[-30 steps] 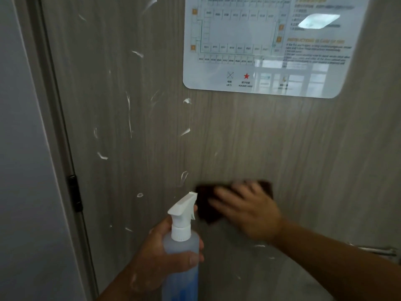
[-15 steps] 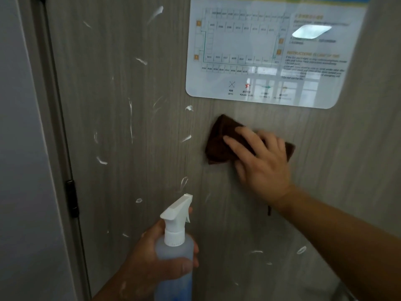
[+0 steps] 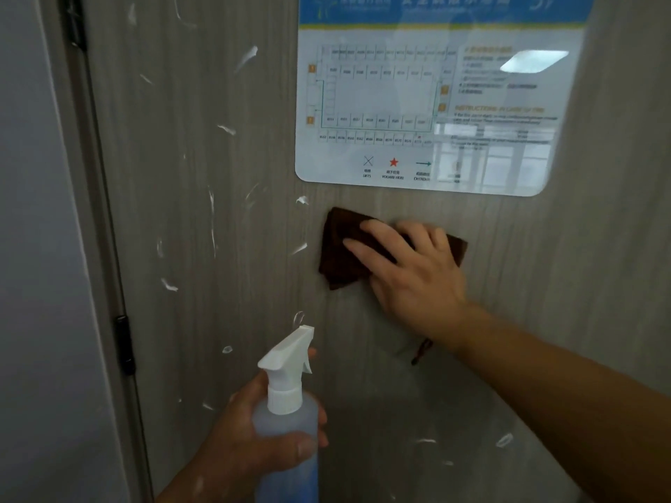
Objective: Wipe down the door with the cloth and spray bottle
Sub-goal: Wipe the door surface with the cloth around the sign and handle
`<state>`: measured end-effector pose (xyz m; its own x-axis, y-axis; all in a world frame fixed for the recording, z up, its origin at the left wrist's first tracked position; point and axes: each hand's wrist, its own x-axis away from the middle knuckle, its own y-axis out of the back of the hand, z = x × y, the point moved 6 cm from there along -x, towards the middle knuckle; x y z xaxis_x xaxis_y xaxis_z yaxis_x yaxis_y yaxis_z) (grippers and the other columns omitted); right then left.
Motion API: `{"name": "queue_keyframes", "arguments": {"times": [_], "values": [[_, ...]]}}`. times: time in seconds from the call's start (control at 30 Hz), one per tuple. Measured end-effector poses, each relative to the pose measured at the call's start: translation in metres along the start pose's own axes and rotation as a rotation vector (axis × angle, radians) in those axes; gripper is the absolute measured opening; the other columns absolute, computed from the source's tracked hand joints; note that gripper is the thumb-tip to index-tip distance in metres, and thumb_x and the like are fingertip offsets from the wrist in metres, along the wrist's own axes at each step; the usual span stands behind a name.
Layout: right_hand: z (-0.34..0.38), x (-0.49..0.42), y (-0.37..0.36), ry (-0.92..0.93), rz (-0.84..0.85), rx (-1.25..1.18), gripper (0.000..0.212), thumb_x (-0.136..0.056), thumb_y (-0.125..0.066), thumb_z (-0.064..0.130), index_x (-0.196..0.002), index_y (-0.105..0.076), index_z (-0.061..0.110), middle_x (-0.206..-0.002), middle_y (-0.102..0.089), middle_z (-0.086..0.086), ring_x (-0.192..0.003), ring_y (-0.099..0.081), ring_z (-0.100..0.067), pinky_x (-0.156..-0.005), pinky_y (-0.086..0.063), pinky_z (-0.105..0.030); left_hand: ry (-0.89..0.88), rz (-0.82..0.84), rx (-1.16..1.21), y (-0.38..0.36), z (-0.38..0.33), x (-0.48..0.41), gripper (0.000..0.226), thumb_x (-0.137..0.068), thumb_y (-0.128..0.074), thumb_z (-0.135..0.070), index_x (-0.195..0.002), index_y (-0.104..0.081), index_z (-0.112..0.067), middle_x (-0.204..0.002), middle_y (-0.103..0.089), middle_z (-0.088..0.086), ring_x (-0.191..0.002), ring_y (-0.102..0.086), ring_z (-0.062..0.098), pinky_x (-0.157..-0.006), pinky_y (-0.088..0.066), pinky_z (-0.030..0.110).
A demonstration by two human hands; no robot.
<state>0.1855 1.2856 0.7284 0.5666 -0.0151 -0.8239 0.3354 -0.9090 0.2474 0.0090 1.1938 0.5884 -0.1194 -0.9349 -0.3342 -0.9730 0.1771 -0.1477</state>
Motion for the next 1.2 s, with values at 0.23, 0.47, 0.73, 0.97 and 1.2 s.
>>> {"name": "queue_keyframes", "arguments": {"times": [0.23, 0.47, 0.73, 0.97, 1.2], "values": [[0.05, 0.105, -0.032, 0.376, 0.188, -0.023, 0.061, -0.083, -0.07, 0.036, -0.142, -0.058, 0.026, -0.145, -0.054, -0.005, -0.114, -0.052, -0.031, -0.09, -0.036, -0.044, -0.032, -0.049, -0.005, -0.015, -0.008, -0.007, 0.088, -0.041, -0.099, -0.026, -0.121, -0.062, -0.02, -0.087, -0.067, 0.03, -0.073, -0.066, 0.045, -0.068, -0.053, 0.047], [-0.04, 0.071, 0.011, 0.022, 0.036, -0.019, 0.051, -0.094, -0.063, 0.031, -0.144, -0.057, 0.023, -0.141, -0.056, -0.01, -0.11, -0.054, -0.034, -0.085, -0.04, -0.046, -0.055, -0.092, -0.067, -0.031, -0.022, -0.011, 0.089, -0.041, -0.098, -0.029, -0.122, -0.062, -0.022, -0.088, -0.066, 0.031, -0.074, -0.065, 0.043, -0.066, -0.054, 0.042], [-0.061, 0.05, 0.024, -0.339, -0.09, -0.111, 0.062, -0.084, -0.073, 0.02, -0.144, -0.057, 0.021, -0.141, -0.054, -0.013, -0.111, -0.05, -0.031, -0.083, -0.041, -0.046, -0.097, -0.077, -0.083, -0.062, -0.042, -0.018, 0.089, -0.037, -0.099, -0.027, -0.119, -0.065, -0.022, -0.087, -0.067, 0.031, -0.074, -0.067, 0.044, -0.067, -0.055, 0.043], [-0.062, 0.051, 0.024, -0.301, -0.09, -0.068, 0.056, -0.089, -0.066, 0.025, -0.144, -0.056, 0.021, -0.141, -0.054, -0.012, -0.11, -0.052, -0.031, -0.083, -0.04, -0.044, -0.09, -0.036, -0.1, -0.064, -0.049, -0.018, 0.09, -0.042, -0.098, -0.025, -0.125, -0.06, -0.024, -0.088, -0.066, 0.031, -0.076, -0.065, 0.045, -0.072, -0.054, 0.046], [-0.065, 0.044, 0.034, -0.19, -0.072, 0.011, 0.049, -0.087, -0.066, 0.028, -0.136, -0.065, 0.02, -0.132, -0.061, -0.013, -0.099, -0.06, -0.03, -0.078, -0.043, -0.041, -0.101, 0.04, -0.088, -0.049, -0.049, -0.023, 0.09, -0.042, -0.098, -0.026, -0.124, -0.06, -0.021, -0.087, -0.066, 0.031, -0.074, -0.066, 0.046, -0.068, -0.054, 0.046]]}}
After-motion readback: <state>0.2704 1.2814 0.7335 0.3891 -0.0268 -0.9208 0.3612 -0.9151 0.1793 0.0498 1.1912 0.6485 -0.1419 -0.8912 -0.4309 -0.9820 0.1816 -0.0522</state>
